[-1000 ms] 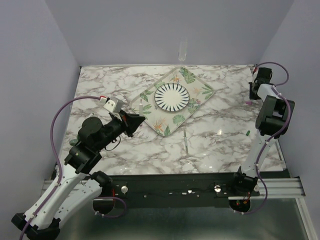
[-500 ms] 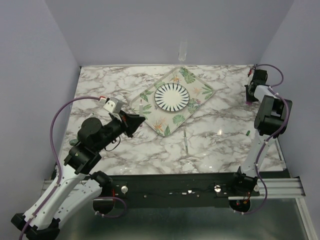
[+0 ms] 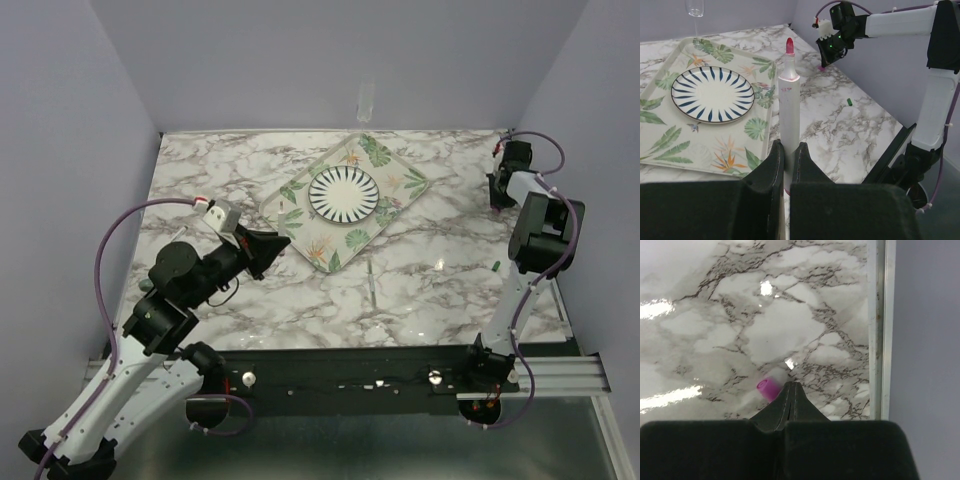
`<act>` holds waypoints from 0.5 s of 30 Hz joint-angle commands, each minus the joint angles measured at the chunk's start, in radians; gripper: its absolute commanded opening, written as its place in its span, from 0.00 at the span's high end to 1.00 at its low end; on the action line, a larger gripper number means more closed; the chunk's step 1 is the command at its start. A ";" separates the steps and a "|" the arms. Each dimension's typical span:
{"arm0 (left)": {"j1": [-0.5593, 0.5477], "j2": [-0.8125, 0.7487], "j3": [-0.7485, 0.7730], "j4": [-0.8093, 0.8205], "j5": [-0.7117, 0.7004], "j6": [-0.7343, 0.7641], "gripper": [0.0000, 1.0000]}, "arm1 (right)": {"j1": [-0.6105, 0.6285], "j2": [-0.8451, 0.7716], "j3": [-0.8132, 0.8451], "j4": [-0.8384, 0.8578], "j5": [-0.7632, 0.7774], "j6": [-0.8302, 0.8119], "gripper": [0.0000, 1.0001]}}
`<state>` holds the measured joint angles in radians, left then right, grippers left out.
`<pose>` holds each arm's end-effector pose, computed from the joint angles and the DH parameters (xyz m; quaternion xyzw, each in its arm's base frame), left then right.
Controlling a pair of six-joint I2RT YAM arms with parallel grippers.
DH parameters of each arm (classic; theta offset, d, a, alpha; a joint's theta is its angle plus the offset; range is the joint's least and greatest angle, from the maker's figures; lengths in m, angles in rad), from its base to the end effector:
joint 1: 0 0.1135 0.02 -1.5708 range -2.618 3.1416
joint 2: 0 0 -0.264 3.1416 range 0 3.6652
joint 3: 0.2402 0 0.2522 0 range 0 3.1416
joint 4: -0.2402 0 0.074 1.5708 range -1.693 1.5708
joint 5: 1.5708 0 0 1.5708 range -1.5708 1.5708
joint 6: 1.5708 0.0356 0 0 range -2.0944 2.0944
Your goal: Insert the pens into the pen caps
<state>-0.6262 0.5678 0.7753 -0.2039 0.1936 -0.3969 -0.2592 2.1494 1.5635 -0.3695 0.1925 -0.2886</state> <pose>0.1043 -0.0839 0.3650 0.1484 0.6901 -0.4046 0.5814 0.4473 -0.1257 0.1601 0.0152 0.9489 -0.1697 0.2655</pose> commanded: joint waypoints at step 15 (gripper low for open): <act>-0.007 -0.026 -0.005 0.024 -0.014 0.003 1.00 | 0.020 -0.077 0.070 -0.218 -0.071 0.181 0.87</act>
<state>-0.6304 0.5533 0.7753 -0.2031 0.1936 -0.3969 -0.2401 2.0716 1.5242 -0.4583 0.1585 -0.2184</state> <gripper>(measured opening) 0.056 0.069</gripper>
